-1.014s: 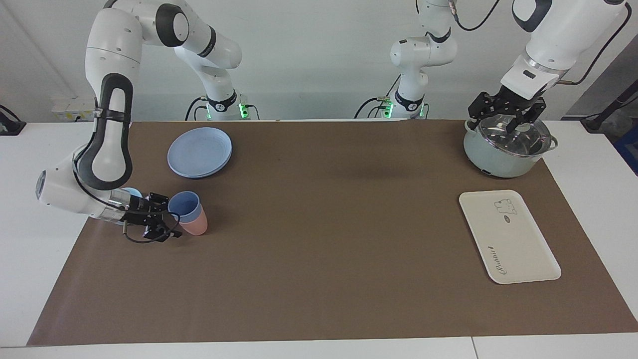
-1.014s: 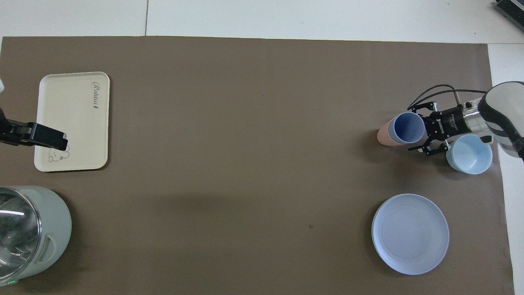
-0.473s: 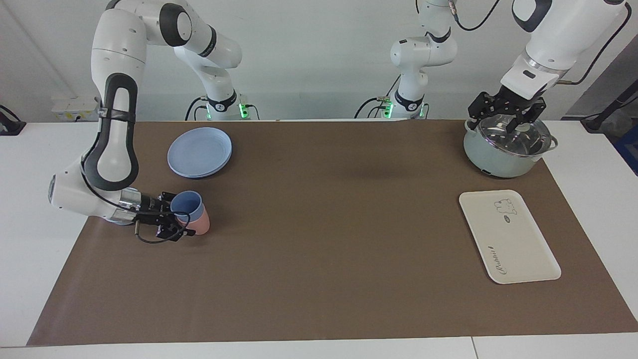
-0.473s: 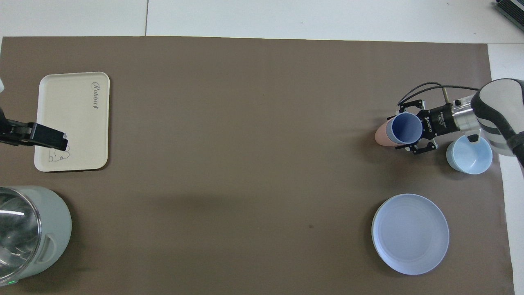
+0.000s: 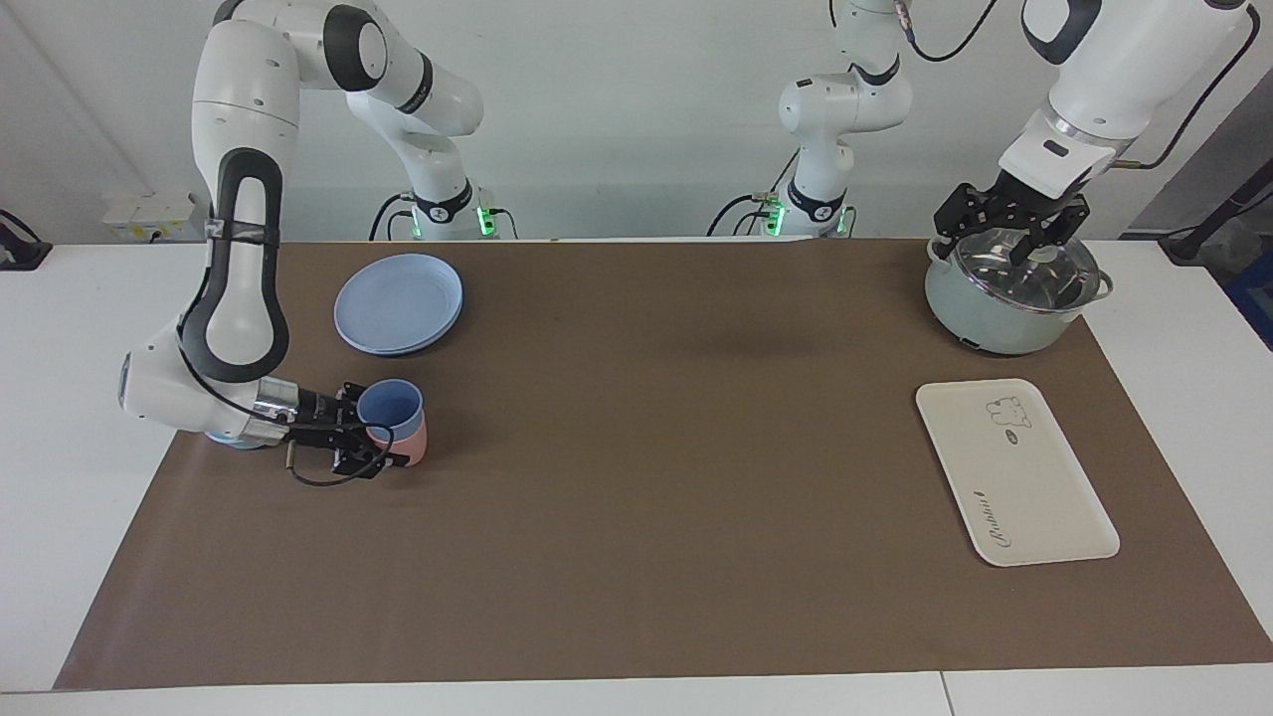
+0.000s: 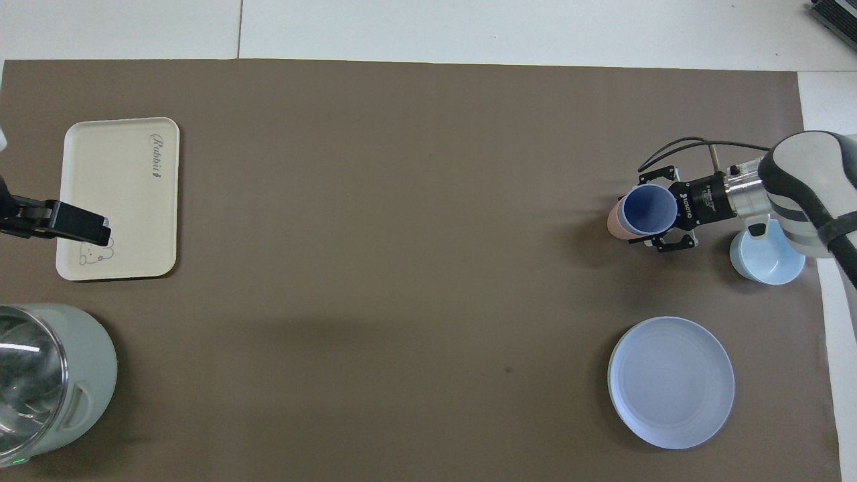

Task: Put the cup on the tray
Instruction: 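Lift the nested cups with the right gripper toward the table center, then reach the left gripper toward the blue cup held by the right gripper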

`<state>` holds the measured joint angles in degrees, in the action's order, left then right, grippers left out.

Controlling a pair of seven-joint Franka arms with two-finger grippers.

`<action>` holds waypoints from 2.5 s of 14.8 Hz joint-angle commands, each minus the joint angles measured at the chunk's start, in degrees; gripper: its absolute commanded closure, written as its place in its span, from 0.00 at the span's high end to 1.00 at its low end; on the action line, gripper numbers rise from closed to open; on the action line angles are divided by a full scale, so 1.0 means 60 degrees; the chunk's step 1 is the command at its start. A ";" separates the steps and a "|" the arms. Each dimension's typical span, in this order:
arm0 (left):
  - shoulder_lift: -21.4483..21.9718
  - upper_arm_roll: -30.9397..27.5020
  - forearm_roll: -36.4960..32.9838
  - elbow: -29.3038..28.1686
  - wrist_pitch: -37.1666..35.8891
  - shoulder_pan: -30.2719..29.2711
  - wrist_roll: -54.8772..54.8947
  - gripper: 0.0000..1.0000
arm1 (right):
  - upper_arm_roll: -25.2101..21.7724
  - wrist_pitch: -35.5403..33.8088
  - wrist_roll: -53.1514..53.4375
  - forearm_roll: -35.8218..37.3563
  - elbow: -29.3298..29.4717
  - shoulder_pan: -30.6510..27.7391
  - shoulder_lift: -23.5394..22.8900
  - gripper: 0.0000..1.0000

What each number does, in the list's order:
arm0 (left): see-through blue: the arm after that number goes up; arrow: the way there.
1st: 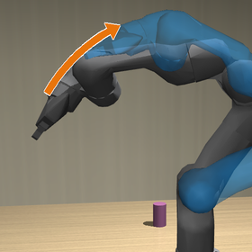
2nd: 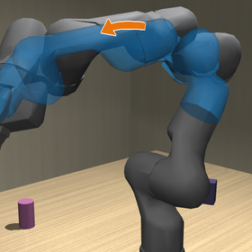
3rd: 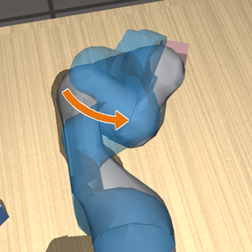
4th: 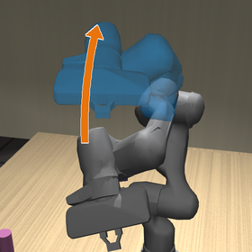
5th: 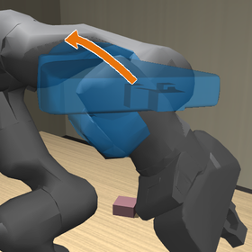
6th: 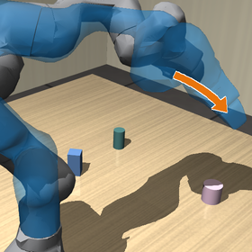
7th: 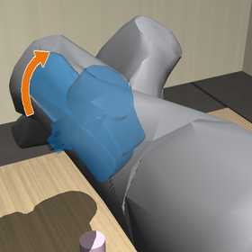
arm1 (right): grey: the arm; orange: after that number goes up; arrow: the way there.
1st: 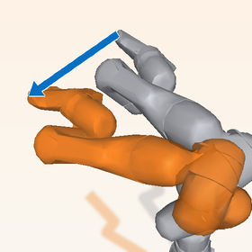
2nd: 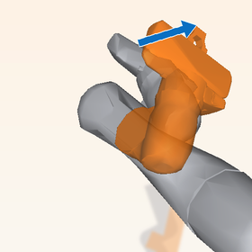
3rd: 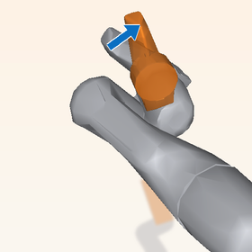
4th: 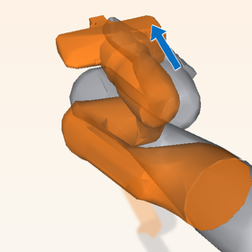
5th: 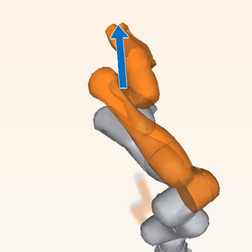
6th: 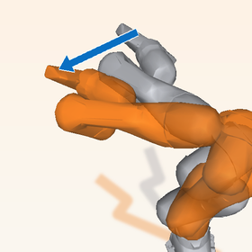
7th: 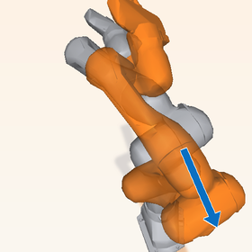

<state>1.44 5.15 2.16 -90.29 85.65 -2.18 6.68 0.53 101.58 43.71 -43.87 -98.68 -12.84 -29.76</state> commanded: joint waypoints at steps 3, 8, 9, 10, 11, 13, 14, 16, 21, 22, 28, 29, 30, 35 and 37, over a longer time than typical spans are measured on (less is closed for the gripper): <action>0.0316 0.0006 0.0124 -0.0362 0.0140 -0.0076 -0.0074 1.00 | 0.0029 -0.0217 0.1075 -0.0246 -0.0880 0.0892 0.1544 0.00; 0.0316 0.0006 0.0139 -0.0362 0.0140 -0.0076 -0.0074 1.00 | 0.0029 0.0075 0.3199 -0.0232 -0.0941 0.2416 0.2630 0.00; 0.0331 0.0006 0.0139 -0.0362 0.0140 -0.0076 -0.0074 1.00 | 0.0044 0.0207 0.3638 -0.0232 -0.0926 0.2680 0.2820 0.00; 0.0316 0.0006 0.0139 -0.0362 0.0140 -0.0076 -0.0074 1.00 | 0.0029 0.0267 0.4005 -0.0232 -0.0868 0.2987 0.2924 0.00; 0.0316 0.0006 0.0139 -0.0362 0.0140 -0.0076 -0.0074 1.00 | 0.0044 0.0282 0.4226 -0.0232 -0.0824 0.3207 0.3026 0.00; 0.0316 0.0006 0.0139 -0.0362 0.0140 -0.0076 -0.0074 1.00 | 0.0044 0.0311 0.4273 -0.0246 -0.0678 0.3734 0.3188 0.00; 0.0316 0.0006 0.0124 -0.0362 0.0140 -0.0076 -0.0074 1.00 | 0.0044 0.0485 0.4418 -0.0232 -0.0517 0.3954 0.3188 0.00; 0.0316 0.0006 0.0139 -0.0362 0.0140 -0.0076 -0.0074 1.00 | 0.0044 0.0982 0.5322 -0.0217 -0.0385 0.4525 0.3261 0.00; 0.0316 0.0006 0.0124 -0.0362 0.0140 -0.0076 -0.0074 1.00 | 0.0058 0.2769 0.7199 -0.0100 -0.0355 0.5653 0.3584 0.00; 0.0316 0.0006 0.0124 -0.0362 0.0140 -0.0076 -0.0074 1.00 | 0.0058 0.3004 0.7492 -0.0100 -0.0311 0.5801 0.3613 0.00; 0.0316 0.0006 0.0139 -0.0362 0.0227 -0.0076 -0.0204 1.00 | 0.0073 0.3212 0.8255 0.0046 -0.0034 0.6080 0.3599 0.00; 0.0316 0.0021 0.0139 -0.0376 0.0242 0.0026 -0.0539 1.00 | 0.0073 0.3226 0.8489 0.0148 0.0040 0.6066 0.3584 0.00; 0.0331 0.0108 0.0211 -0.0376 0.0300 0.0099 -0.1268 1.00 | 0.0073 0.3226 0.8549 0.0222 0.0041 0.6080 0.3584 0.00; 0.0214 0.0329 0.0812 -0.0245 0.1674 0.2101 -0.6393 1.00 | 0.0073 0.3212 0.8565 0.0237 0.0026 0.6066 0.3584 0.00; 0.0141 0.0358 0.0958 -0.0201 0.2435 0.2603 -0.8006 1.00 | 0.0073 0.3212 0.8565 0.0237 0.0026 0.6066 0.3584 0.00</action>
<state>1.46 8.16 6.43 -90.31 96.12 10.72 -33.46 0.98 120.35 93.36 -43.53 -98.76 23.43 -8.62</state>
